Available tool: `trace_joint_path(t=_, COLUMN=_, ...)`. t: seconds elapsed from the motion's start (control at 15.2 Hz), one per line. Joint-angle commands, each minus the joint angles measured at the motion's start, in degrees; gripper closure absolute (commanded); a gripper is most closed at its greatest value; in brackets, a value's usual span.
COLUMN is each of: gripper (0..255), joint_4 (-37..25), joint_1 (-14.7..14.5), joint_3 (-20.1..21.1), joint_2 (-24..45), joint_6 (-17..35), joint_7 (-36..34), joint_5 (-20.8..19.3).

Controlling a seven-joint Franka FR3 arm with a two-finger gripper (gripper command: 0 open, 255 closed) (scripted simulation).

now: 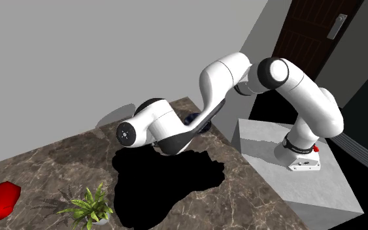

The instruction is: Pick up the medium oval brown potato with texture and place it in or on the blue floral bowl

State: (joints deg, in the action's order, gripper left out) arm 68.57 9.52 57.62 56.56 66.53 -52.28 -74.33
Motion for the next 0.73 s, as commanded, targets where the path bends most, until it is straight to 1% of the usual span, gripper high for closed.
trace_joint_path(t=0.0, gripper=0, joint_4=1.03, joint_1=1.66, joint_3=0.65, joint_2=0.50, joint_6=2.35, joint_7=0.82, joint_5=0.28)
trace_joint_path(t=0.33, gripper=0, joint_4=4.98, joint_1=4.66, joint_3=0.66, joint_2=0.31, joint_6=4.65, joint_7=-0.37, joint_5=0.10)
trace_joint_path(t=0.66, gripper=0, joint_4=4.98, joint_1=4.66, joint_3=0.66, joint_2=0.31, joint_6=4.65, joint_7=-0.37, joint_5=0.10)
